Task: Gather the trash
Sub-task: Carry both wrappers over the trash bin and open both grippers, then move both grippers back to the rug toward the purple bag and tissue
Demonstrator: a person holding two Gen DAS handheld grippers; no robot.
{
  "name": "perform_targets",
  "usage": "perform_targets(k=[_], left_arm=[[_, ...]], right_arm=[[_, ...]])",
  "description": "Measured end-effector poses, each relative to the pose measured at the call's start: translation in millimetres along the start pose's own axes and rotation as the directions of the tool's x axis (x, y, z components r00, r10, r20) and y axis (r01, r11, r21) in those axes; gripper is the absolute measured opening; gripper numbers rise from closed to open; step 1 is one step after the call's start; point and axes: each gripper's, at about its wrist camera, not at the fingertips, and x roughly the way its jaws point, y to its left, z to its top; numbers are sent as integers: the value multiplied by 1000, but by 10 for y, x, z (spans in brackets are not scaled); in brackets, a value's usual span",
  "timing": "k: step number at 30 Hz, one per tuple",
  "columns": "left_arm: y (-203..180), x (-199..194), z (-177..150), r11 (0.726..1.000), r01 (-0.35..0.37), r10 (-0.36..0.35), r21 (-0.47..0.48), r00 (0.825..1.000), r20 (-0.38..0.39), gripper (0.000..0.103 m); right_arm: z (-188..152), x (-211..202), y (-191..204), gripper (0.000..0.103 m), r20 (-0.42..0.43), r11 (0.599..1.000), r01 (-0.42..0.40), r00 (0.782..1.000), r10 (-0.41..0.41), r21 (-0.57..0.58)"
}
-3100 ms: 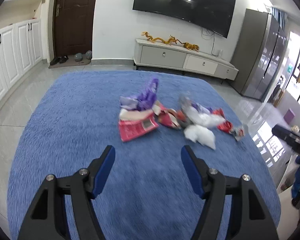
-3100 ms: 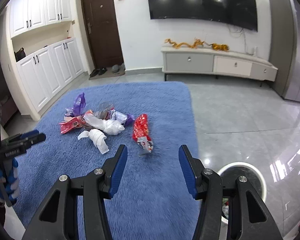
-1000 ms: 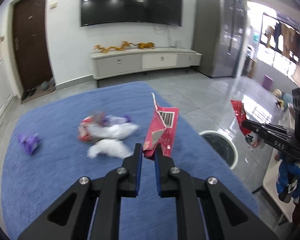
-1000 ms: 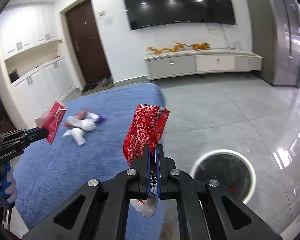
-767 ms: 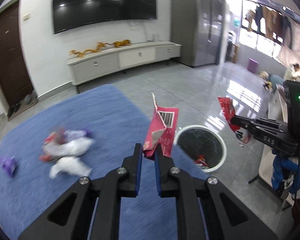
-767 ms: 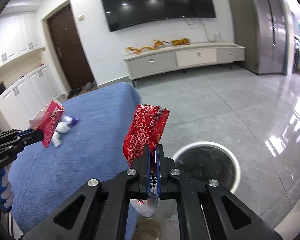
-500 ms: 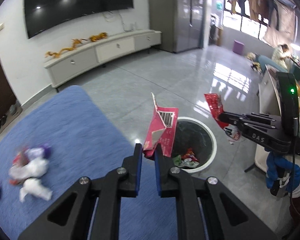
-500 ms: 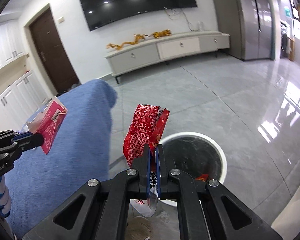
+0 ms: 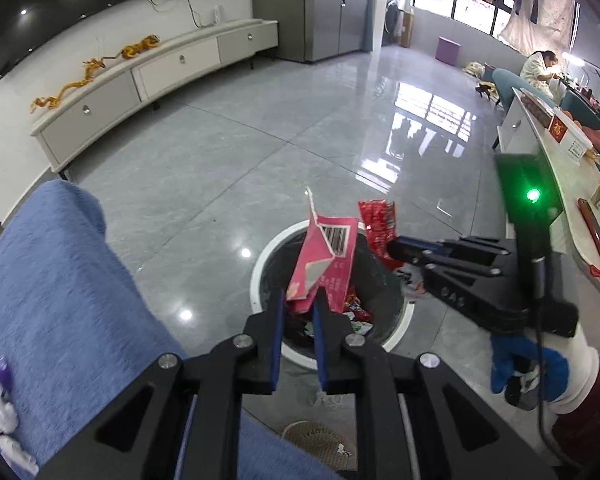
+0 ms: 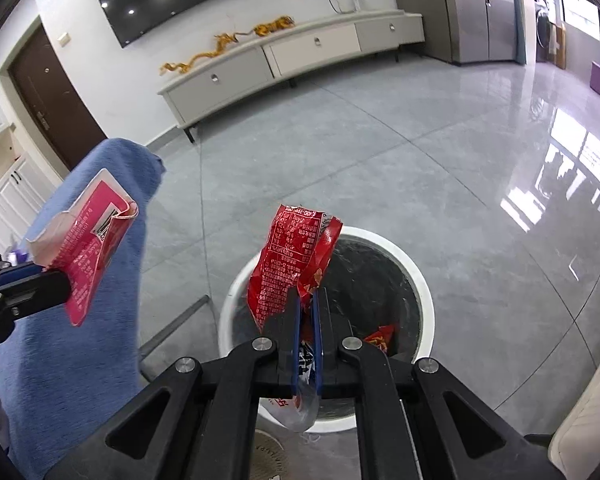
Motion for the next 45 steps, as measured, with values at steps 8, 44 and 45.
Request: perform_targets(k=[8, 44, 45], left_arm=[[-88, 186, 138, 998, 50, -50, -25, 999, -4, 43], [483, -1534, -754, 945, -249, 292, -211, 933, 210, 55], [506, -1573, -789, 942, -251, 298, -220, 931, 212, 55]], right_arm=[[-46, 246, -211, 44, -47, 999, 44, 998, -43, 28], [-13, -1378, 1030, 44, 218, 987, -26, 974, 60, -158], [-12, -1398, 1077, 44, 220, 986, -27, 973, 64, -167]])
